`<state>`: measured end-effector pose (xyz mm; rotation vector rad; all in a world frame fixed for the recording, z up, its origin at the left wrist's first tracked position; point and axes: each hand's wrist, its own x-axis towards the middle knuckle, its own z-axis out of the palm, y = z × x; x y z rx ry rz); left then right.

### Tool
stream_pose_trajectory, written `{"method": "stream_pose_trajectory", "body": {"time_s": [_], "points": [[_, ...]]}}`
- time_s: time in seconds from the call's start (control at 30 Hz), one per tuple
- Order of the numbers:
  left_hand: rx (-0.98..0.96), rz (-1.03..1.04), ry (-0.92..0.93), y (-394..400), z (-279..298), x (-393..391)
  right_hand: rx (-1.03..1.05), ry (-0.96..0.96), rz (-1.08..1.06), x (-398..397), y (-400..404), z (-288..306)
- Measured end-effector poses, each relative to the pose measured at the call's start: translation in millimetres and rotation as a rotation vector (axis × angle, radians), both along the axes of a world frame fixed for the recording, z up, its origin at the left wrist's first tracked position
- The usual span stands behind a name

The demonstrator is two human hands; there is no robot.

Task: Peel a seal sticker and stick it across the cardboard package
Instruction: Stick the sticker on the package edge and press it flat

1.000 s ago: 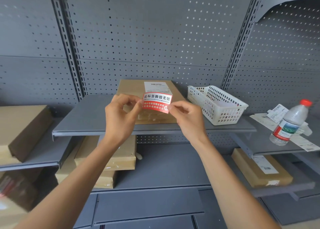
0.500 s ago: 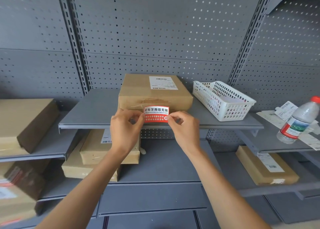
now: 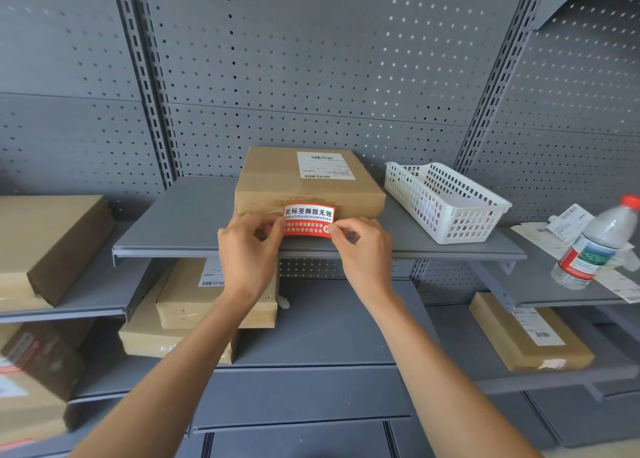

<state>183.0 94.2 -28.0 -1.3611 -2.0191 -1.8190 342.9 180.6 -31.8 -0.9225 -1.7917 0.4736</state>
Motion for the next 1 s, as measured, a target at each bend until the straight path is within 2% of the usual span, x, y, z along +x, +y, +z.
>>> {"method": "stream_pose_trajectory", "body": {"time_s": [0.33,0.57,1.0], "points": [[0.01,0.003,-0.005,7,-5,-6,-0.038,0.006,-0.005,-7,9,-4],[0.013,0.088,0.028,7,-3,0,-0.029,0.001,-0.016,-8,9,-3],[-0.022,0.084,-0.038,11,-1,-1,-0.005,-0.006,-0.107,-15,7,0]]}}
